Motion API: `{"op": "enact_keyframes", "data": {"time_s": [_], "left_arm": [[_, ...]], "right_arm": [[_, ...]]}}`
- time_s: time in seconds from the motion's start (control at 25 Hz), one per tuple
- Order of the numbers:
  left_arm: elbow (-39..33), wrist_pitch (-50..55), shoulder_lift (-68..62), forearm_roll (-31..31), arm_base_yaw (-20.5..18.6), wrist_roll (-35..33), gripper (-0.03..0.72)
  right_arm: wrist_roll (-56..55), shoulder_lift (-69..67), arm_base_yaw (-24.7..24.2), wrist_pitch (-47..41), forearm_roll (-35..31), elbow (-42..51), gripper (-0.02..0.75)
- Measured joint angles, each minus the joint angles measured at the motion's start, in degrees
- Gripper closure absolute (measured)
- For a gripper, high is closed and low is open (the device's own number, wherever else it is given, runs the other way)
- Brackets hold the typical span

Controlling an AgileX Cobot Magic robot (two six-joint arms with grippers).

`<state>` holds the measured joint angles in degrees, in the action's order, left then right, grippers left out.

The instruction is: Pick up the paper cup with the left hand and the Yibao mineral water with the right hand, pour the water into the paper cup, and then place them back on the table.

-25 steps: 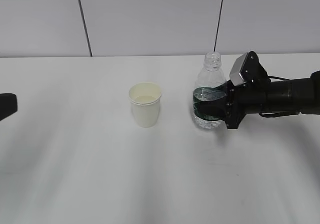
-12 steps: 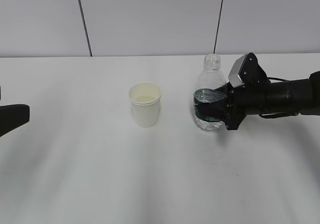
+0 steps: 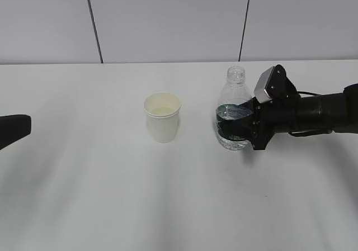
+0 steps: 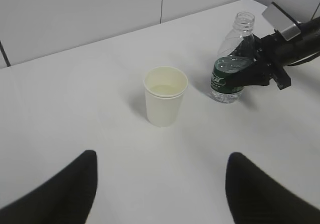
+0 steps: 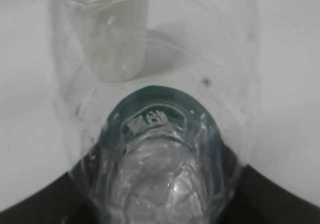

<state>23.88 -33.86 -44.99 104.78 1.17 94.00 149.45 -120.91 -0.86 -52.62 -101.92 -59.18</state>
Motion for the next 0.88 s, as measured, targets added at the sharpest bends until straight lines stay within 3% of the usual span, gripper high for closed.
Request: {"op": "enact_keyframes", "data": {"time_s": [0.28, 0.64, 0.88], "left_arm": [[0.0, 0.5, 0.0, 0.0, 0.0, 0.0, 0.197], [0.0, 0.7, 0.0, 0.0, 0.0, 0.0, 0.197], [0.0, 0.8, 0.0, 0.0, 0.0, 0.0, 0.197]], "right_arm": [[0.0, 0.0, 0.0, -0.1, -0.2, 0.0, 0.115], [-4.3, 0.3, -1.1, -0.2, -0.2, 0.0, 0.103], [-9.4, 3.7, -3.7, -0.2, 4.1, 0.0, 0.116]]}}
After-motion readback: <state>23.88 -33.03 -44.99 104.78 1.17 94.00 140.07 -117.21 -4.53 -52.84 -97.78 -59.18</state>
